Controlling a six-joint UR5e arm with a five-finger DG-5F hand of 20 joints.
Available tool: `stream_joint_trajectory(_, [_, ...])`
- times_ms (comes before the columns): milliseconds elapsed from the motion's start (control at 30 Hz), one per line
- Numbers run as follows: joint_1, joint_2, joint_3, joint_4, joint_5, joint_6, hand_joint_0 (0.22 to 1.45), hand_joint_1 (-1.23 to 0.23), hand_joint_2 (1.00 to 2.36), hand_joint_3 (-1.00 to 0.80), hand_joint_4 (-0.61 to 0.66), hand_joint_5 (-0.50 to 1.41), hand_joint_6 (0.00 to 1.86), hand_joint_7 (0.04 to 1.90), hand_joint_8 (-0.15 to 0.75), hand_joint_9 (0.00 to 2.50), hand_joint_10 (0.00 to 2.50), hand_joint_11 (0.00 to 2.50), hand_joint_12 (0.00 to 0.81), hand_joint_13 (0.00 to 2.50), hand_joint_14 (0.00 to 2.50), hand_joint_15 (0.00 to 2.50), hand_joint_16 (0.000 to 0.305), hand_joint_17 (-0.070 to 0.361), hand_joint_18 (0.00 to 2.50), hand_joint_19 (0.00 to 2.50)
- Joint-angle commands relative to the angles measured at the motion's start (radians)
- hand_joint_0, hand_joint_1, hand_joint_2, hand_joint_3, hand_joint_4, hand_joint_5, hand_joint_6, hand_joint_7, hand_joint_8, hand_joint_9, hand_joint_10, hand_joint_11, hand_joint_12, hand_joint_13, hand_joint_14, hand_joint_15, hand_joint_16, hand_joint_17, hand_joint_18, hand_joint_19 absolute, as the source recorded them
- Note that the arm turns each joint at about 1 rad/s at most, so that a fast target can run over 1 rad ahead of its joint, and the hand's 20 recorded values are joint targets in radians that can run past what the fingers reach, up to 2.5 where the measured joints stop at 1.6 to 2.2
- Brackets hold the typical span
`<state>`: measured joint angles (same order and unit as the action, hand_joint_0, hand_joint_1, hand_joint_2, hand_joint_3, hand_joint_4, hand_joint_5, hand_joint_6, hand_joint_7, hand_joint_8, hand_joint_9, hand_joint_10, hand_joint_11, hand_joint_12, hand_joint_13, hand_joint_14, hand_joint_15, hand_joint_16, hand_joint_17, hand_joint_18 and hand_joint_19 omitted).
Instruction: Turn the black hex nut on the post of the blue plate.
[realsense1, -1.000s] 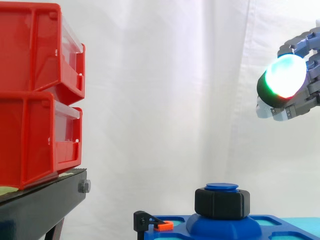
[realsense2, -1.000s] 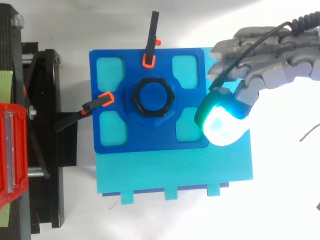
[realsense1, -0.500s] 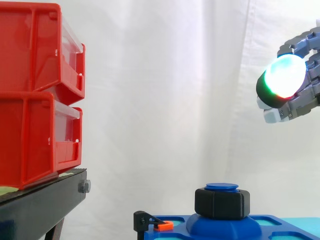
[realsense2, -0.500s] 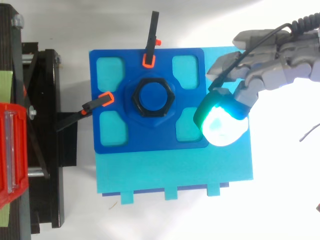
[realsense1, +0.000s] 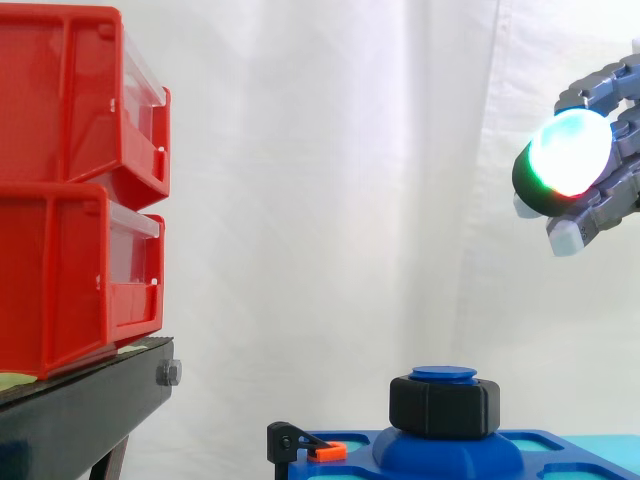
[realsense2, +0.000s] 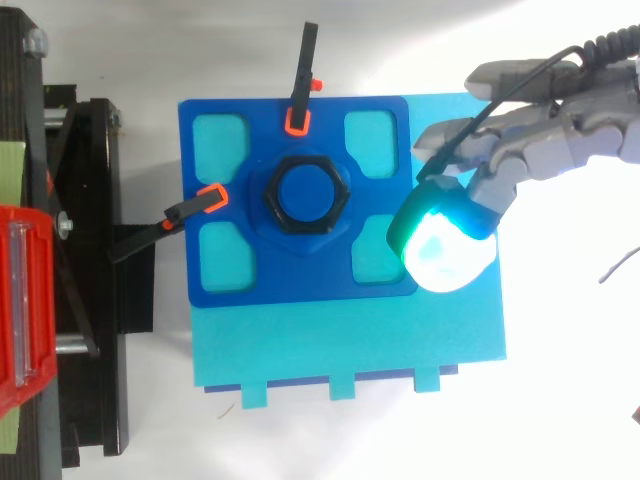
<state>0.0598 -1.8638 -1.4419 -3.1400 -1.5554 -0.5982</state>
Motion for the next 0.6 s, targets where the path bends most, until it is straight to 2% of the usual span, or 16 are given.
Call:
stream_joint_trajectory(0, [0.0, 0.0, 0.0, 0.0, 0.0, 0.0, 0.45, -0.52, 1.0, -0.5, 0.12, -0.24, 0.5, 0.7, 0.228, 0.22, 0.0, 0.0, 0.36, 0.42, 0.01, 0.18, 0.07, 0.157, 0.0, 0.03])
stream_joint_trajectory(467, [0.0, 0.002, 0.0, 0.0, 0.0, 0.0, 0.45, -0.53, 1.0, -0.5, 0.13, -0.23, 0.5, 0.71, 0.232, 0.24, 0.0, 0.0, 0.339, 0.42, 0.0, 0.11, 0.07, 0.158, 0.0, 0.02])
stream_joint_trajectory(567, [0.0, 0.0, 0.0, 0.0, 0.0, 0.0, 0.45, -0.53, 1.0, -0.5, 0.13, -0.23, 0.5, 0.72, 0.225, 0.19, 0.0, 0.0, 0.347, 0.41, 0.01, 0.17, 0.071, 0.16, 0.0, 0.01])
